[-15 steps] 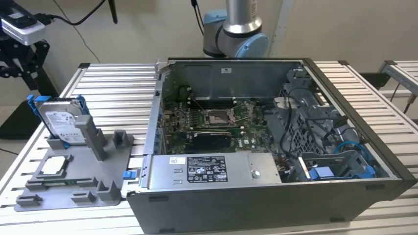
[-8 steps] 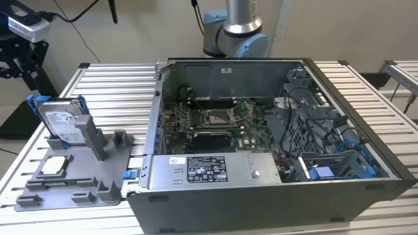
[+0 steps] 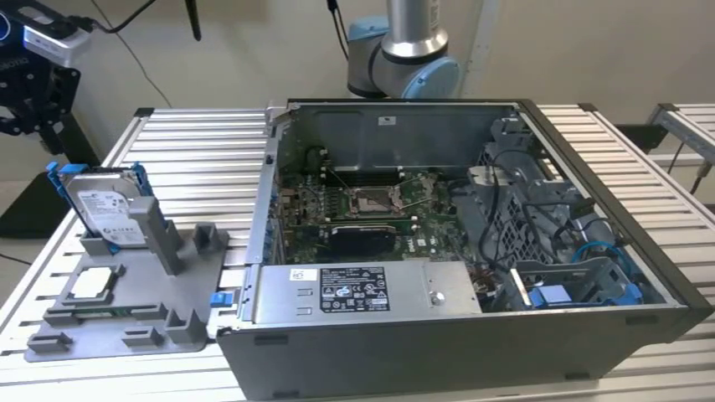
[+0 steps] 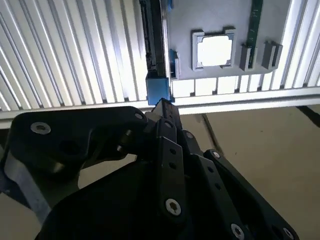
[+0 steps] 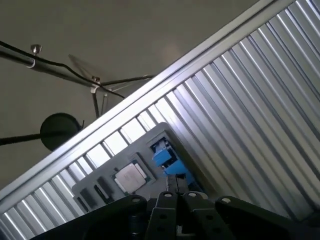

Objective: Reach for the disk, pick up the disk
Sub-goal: 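Pick up the disk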

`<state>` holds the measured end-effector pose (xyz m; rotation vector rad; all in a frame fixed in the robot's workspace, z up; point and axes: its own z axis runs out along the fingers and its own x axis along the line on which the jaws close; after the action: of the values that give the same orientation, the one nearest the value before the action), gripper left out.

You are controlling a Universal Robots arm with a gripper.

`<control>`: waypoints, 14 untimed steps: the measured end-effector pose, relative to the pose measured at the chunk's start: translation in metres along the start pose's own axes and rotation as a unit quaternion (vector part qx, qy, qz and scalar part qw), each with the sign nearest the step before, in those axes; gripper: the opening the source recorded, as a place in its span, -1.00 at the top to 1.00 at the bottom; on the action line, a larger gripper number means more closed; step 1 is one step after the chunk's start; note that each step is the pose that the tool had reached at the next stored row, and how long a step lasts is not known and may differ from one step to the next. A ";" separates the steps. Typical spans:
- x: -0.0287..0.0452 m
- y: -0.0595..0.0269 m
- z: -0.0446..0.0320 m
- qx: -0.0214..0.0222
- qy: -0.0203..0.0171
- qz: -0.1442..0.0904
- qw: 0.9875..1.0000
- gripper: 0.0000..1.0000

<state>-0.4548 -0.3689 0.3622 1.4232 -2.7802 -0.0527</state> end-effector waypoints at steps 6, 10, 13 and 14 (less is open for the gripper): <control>0.0000 0.0000 -0.0001 0.000 0.002 -0.054 0.999 1.00; 0.0000 0.0000 -0.0001 0.000 0.003 -0.091 0.996 1.00; 0.0000 0.0000 -0.0001 0.000 0.004 -0.118 0.993 1.00; 0.0000 0.0000 -0.0001 0.000 0.005 -0.127 0.992 1.00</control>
<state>-0.4548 -0.3689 0.3623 1.7640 -2.5732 -0.0481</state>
